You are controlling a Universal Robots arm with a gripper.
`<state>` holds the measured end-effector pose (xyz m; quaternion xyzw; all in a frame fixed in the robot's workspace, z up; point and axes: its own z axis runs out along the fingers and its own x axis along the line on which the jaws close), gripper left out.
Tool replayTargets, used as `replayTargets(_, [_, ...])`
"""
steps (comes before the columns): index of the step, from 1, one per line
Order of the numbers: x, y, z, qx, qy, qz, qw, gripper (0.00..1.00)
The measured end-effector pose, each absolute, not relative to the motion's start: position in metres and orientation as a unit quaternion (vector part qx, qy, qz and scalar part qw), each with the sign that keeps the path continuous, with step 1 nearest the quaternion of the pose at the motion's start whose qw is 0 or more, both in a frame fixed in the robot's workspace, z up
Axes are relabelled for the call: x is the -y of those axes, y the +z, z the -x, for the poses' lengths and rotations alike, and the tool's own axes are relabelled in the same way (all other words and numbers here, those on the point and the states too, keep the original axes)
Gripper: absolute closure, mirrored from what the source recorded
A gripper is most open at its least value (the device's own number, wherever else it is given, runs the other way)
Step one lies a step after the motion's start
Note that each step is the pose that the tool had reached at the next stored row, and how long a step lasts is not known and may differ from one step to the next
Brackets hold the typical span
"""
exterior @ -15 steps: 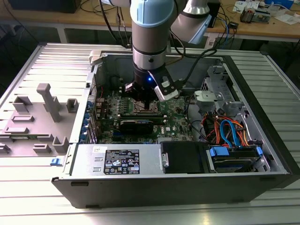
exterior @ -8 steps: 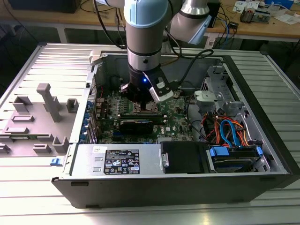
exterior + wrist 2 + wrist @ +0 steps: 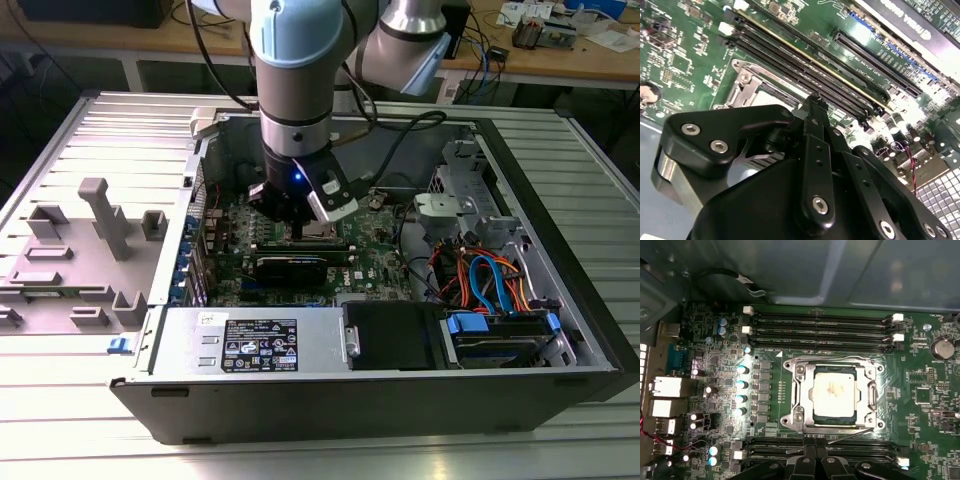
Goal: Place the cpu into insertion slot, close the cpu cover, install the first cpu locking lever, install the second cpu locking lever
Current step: 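Install the second cpu locking lever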
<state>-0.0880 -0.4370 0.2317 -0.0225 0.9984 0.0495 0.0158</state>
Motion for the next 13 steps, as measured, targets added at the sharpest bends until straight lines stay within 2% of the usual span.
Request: replayTargets(13, [0.4407,0.2207,0.0961,-0.998,0.061,0.022,0.016,0.89])
